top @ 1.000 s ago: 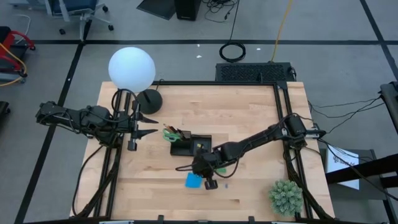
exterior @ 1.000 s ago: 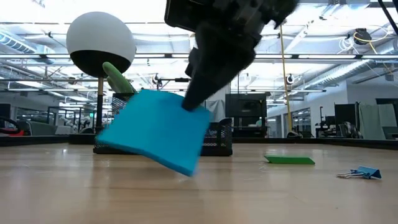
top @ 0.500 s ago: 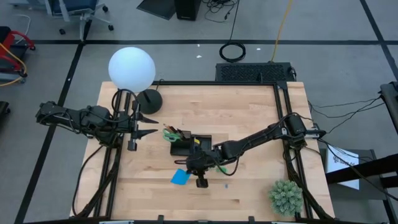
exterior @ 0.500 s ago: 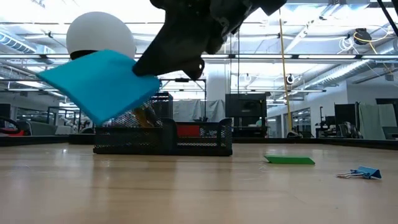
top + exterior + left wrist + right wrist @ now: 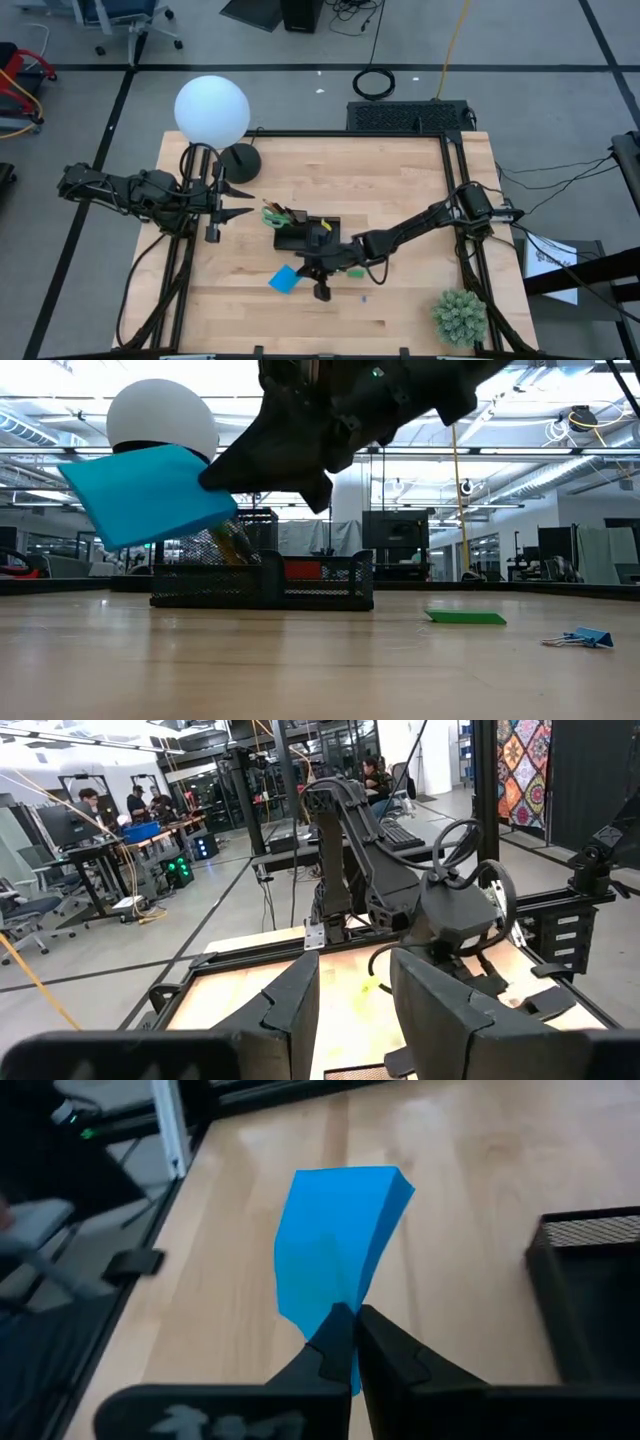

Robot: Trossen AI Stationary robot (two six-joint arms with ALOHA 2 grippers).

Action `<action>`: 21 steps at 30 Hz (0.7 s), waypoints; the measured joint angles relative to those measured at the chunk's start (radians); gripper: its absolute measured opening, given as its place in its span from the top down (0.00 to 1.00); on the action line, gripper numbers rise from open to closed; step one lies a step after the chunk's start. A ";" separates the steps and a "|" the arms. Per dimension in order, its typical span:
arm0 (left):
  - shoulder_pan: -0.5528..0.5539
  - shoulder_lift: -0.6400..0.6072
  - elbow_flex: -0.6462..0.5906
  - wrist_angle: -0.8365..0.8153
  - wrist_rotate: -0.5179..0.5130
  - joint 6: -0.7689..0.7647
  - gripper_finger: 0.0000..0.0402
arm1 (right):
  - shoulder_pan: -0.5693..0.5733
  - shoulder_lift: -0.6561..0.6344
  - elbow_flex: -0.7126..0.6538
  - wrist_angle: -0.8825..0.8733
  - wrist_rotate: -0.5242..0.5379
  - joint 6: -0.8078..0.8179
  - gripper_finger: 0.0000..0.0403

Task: Pick and place office supplies into organizer
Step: Put the blue sticky note into the black desk organizer

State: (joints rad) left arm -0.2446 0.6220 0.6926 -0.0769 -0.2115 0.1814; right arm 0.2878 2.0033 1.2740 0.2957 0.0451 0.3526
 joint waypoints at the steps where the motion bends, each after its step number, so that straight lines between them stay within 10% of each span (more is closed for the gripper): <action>1: 0.000 0.000 0.000 0.000 0.000 0.000 0.67 | 0.000 -0.004 -0.010 0.014 0.011 0.002 1.00; 21: 0.000 0.000 0.000 0.012 0.000 0.001 0.67 | 0.025 -0.291 -0.586 0.628 0.436 0.133 1.00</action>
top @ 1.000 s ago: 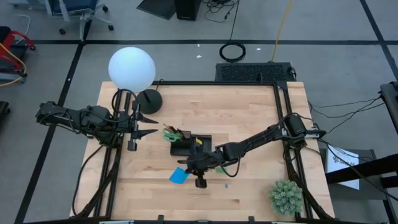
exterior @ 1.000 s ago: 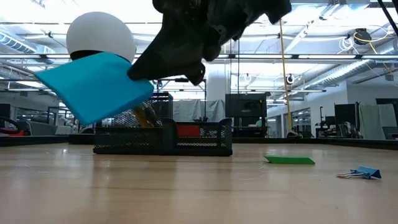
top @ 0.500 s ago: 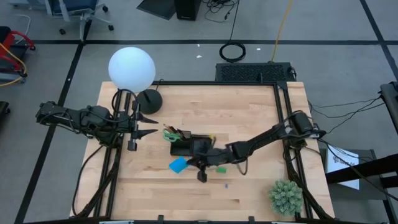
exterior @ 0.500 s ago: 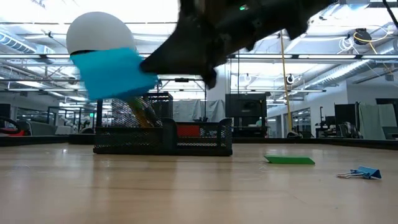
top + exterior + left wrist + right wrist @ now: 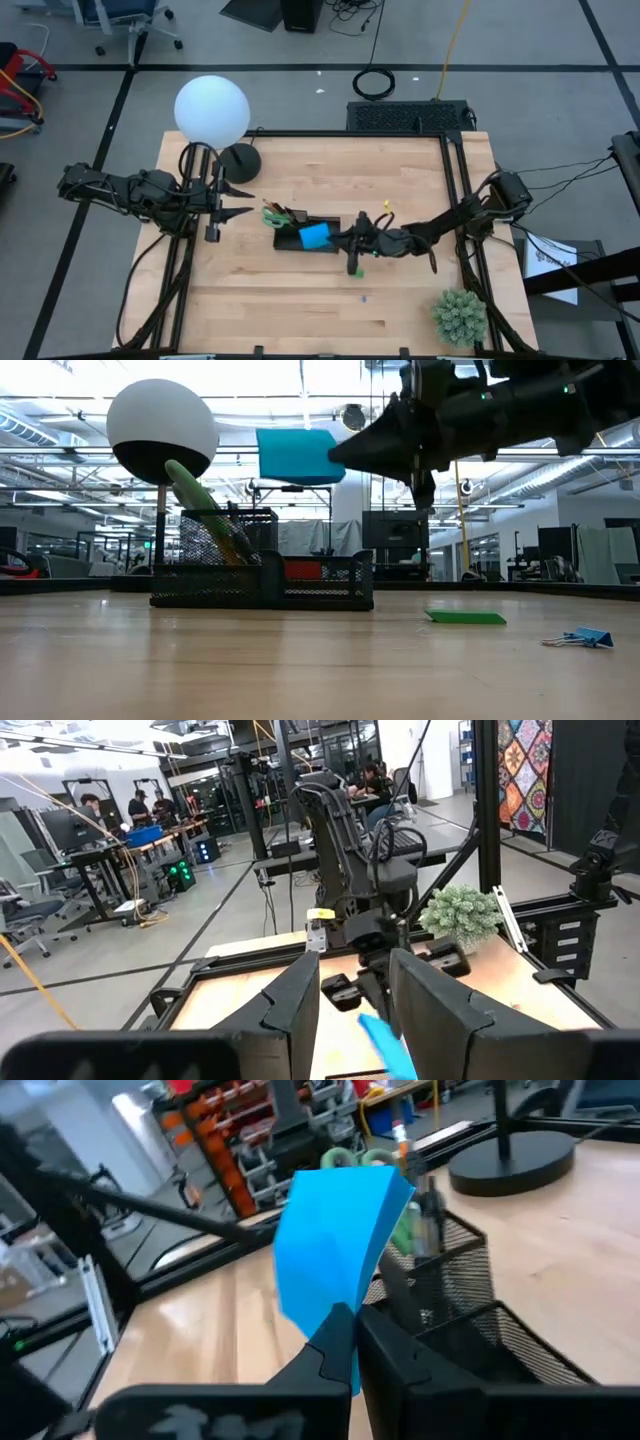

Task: Pick and place office supplies into organizer
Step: Put the blue sticky note into the black desk organizer

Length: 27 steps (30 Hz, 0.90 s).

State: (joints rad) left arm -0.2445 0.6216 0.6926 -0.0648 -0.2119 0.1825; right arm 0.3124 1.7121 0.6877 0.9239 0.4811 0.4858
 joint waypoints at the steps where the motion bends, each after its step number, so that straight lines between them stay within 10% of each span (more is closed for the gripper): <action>1: 0.000 0.000 0.000 0.001 0.000 0.000 0.67 | -0.005 0.006 -0.001 0.005 0.008 0.007 1.00; 27: 0.000 0.000 0.000 0.007 0.000 0.003 0.67 | -0.019 0.087 0.001 -0.101 0.122 0.142 1.00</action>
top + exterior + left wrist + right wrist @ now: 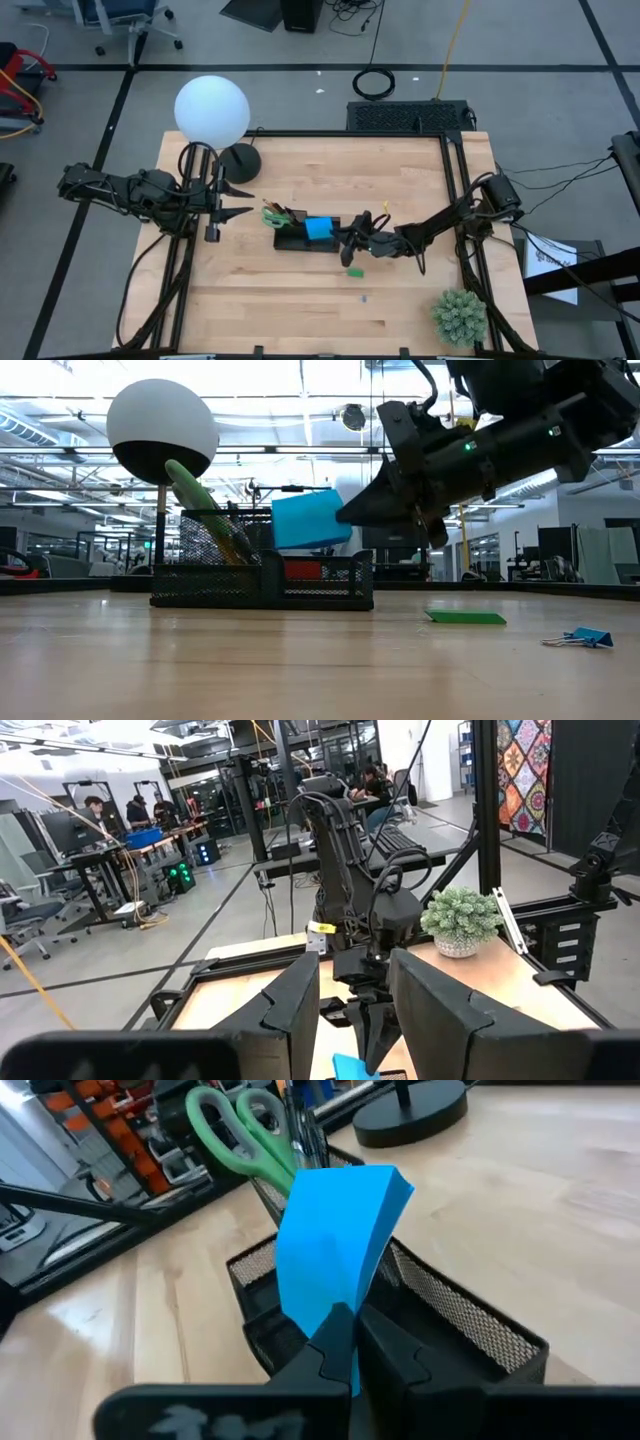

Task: Pick and place office supplies into organizer
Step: Put the blue sticky note into the black desk organizer

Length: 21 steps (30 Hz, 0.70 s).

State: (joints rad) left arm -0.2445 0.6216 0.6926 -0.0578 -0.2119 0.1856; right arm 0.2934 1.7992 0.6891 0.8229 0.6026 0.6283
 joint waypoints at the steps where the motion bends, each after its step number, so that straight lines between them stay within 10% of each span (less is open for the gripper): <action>1: 0.000 0.000 0.000 0.000 0.000 0.000 0.67 | 0.004 0.000 0.000 -0.009 0.002 0.006 1.00; 21: 0.000 0.000 0.000 0.001 0.000 -0.005 0.67 | 0.020 0.000 0.000 -0.056 0.026 0.019 0.98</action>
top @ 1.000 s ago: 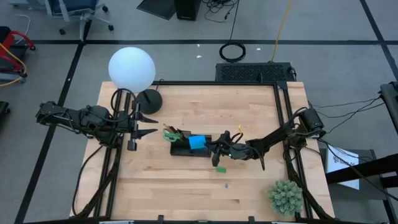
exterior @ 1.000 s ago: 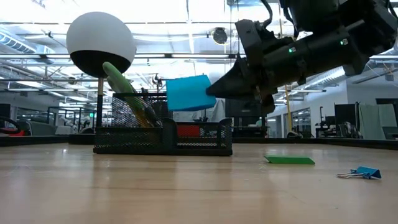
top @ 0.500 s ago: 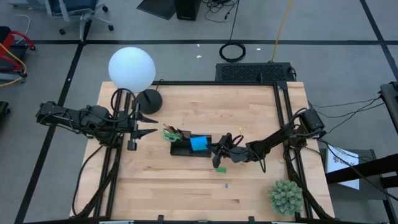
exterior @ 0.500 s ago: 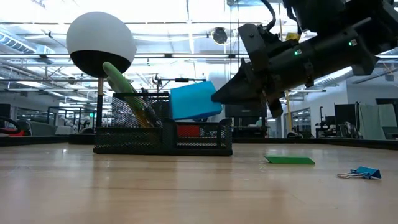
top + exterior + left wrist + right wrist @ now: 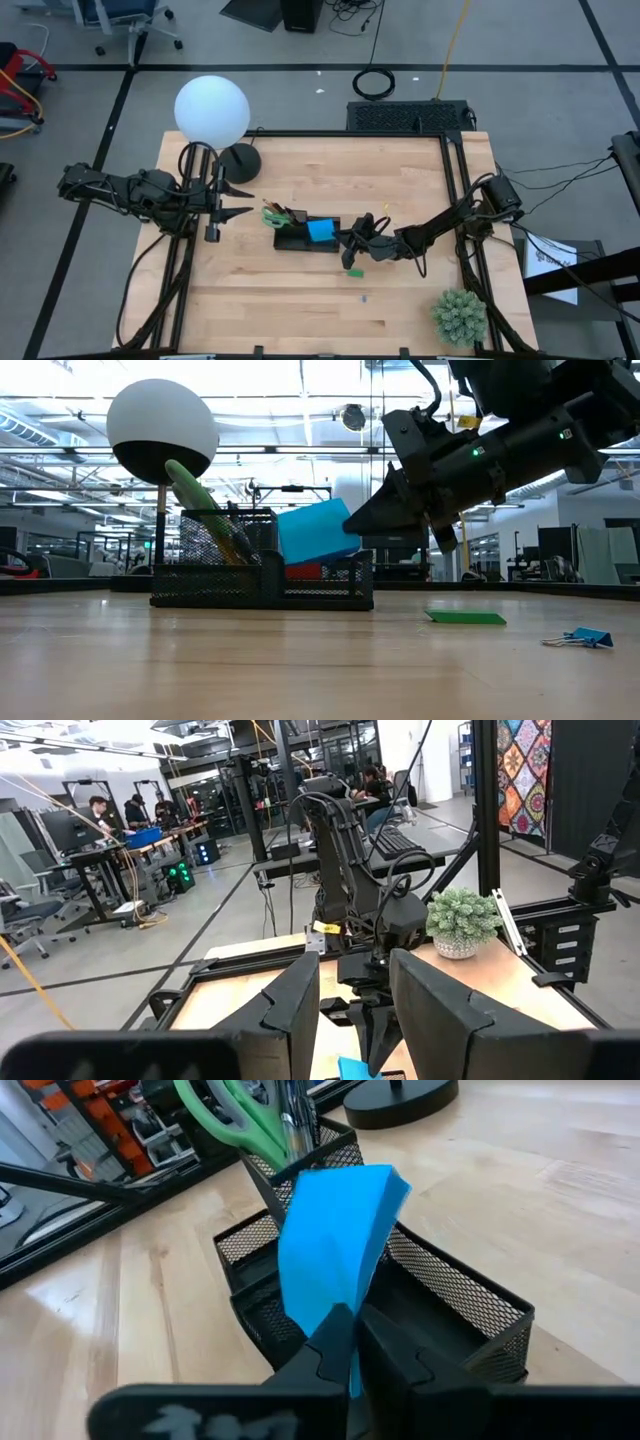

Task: Pick and place office supplies into organizer
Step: Put the blue sticky note into the black desk organizer, then put the green eraser into the black desk organizer

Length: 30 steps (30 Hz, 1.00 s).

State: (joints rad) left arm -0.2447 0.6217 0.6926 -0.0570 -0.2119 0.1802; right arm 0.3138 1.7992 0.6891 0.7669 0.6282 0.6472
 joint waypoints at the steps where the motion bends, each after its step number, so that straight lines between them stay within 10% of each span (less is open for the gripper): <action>1: 0.000 0.000 0.000 0.000 0.000 0.000 0.67 | 0.000 0.000 0.000 0.003 -0.002 0.000 0.97; 18: 0.000 0.000 0.000 0.001 0.000 0.000 0.67 | -0.016 -0.006 0.000 0.070 -0.060 -0.102 0.71; 30: 0.000 0.000 0.000 0.001 0.000 0.002 0.67 | -0.025 -0.017 0.003 0.270 -0.373 -0.455 0.68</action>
State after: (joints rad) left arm -0.2444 0.6220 0.6926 -0.0559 -0.2119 0.1818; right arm 0.2890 1.7823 0.6918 1.0364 0.2548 0.1924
